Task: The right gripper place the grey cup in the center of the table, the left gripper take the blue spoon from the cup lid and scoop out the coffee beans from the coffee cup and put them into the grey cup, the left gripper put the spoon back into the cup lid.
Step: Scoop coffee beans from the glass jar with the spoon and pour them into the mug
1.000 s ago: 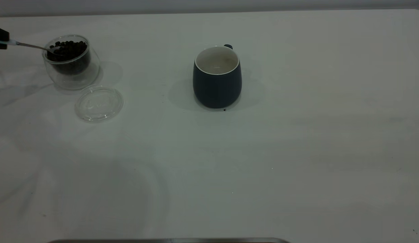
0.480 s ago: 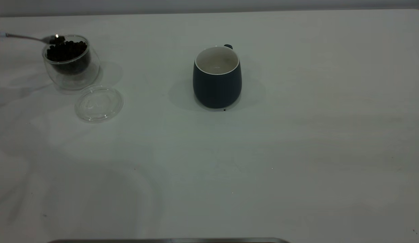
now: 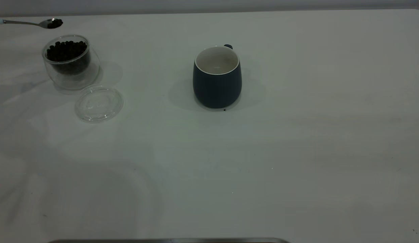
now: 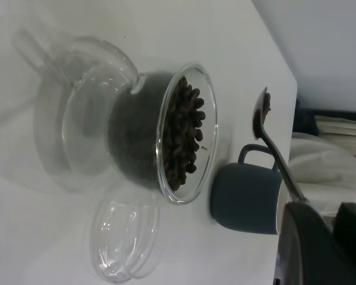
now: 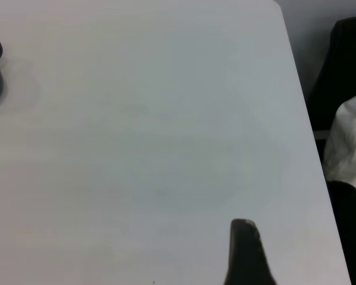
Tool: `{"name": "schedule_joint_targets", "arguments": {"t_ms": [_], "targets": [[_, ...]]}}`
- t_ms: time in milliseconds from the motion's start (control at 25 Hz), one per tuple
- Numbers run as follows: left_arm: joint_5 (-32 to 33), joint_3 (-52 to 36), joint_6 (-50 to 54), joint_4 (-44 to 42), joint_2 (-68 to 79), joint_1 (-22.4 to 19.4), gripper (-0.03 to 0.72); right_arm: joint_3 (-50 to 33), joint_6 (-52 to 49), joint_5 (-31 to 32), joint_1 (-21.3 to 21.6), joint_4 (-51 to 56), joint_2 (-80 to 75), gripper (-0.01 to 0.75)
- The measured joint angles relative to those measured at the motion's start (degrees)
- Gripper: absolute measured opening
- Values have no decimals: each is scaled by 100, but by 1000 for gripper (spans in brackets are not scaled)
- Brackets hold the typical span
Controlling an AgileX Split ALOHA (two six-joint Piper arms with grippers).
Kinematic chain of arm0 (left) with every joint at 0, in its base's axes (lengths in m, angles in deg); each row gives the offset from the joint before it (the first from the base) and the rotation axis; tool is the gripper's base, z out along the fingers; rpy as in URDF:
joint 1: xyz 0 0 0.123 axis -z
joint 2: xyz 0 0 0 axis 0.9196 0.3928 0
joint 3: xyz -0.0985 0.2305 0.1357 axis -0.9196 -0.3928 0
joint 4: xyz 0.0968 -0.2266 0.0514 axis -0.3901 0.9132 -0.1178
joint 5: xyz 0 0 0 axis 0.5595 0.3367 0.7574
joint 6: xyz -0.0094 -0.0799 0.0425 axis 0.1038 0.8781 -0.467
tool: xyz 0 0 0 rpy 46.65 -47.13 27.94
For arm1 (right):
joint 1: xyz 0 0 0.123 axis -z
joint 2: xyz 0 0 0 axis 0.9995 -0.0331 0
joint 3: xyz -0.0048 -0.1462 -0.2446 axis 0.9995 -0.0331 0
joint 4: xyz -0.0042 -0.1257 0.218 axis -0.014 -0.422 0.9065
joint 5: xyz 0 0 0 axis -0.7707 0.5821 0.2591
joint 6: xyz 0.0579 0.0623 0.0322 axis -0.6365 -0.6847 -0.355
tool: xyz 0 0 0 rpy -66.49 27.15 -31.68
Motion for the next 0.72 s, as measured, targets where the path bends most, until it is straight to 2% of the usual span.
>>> {"name": "schedule_joint_targets", "arguments": {"t_ms": [240,720], "targets": [[0,0,102,0,0,286,122,0,0,0,0,0,0,459],[0,0,203,103,0,1363,122,0,0,0,0,0,0,459]]}}
